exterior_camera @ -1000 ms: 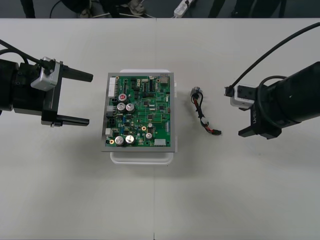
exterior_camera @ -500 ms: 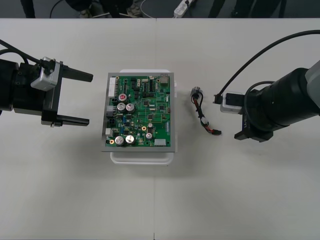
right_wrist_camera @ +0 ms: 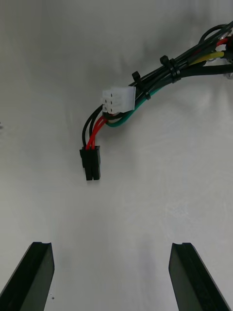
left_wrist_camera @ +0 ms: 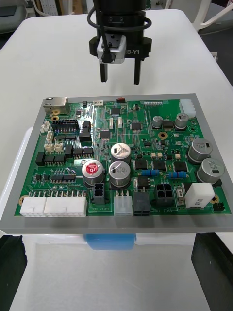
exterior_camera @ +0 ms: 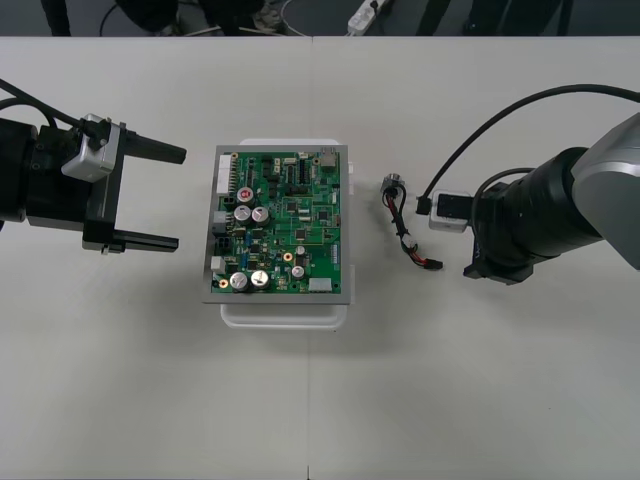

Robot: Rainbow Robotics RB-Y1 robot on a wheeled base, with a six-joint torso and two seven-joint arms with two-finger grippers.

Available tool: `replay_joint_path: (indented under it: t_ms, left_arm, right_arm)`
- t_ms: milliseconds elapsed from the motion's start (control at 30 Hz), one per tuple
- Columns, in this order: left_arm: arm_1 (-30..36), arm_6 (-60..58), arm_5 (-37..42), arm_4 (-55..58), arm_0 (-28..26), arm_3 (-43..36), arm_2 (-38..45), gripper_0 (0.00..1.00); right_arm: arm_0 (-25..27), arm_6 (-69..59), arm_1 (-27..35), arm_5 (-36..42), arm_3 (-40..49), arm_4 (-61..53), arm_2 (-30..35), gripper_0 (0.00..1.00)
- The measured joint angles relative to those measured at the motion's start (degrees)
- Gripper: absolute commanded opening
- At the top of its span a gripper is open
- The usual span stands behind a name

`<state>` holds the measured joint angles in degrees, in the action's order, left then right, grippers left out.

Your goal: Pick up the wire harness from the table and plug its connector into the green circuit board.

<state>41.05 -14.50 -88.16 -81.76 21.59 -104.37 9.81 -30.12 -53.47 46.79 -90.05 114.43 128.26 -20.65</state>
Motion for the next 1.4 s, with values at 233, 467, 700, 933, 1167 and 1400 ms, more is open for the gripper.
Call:
replay_joint_path:
  t_ms: [233, 467, 700, 933, 1167, 1400]
  left_arm:
    - [0.0, 0.0, 0.0, 0.0, 0.0, 0.0, 0.0, 1.0]
    - [0.0, 0.0, 0.0, 0.0, 0.0, 0.0, 0.0, 1.0]
    - [0.0, 0.0, 0.0, 0.0, 0.0, 0.01, 0.0, 1.0]
    - [0.0, 0.0, 0.0, 0.0, 0.0, 0.01, 0.0, 1.0]
    - [-0.09, 0.0, -0.04, 0.01, -1.11, 0.48, -0.52, 1.0]
    - [-0.06, 0.0, -0.06, 0.44, -3.14, 0.69, -0.94, 1.0]
  right_arm:
    - [0.0, -0.09, -2.36, 0.0, -0.14, 2.48, -0.91, 0.69]
    - [-0.02, -0.23, -2.66, 0.0, -0.17, 4.28, -2.47, 0.69]
    - [-0.02, -2.27, -2.82, 0.0, -0.18, 6.29, -2.48, 0.69]
    - [-0.02, -2.86, -3.33, 0.0, -0.19, 7.85, -2.48, 0.69]
    - [-0.03, -3.33, -4.49, 0.0, -0.59, 9.11, -2.5, 0.69]
    - [-0.06, -3.43, -5.39, 0.0, -2.43, 9.25, -3.11, 0.69]
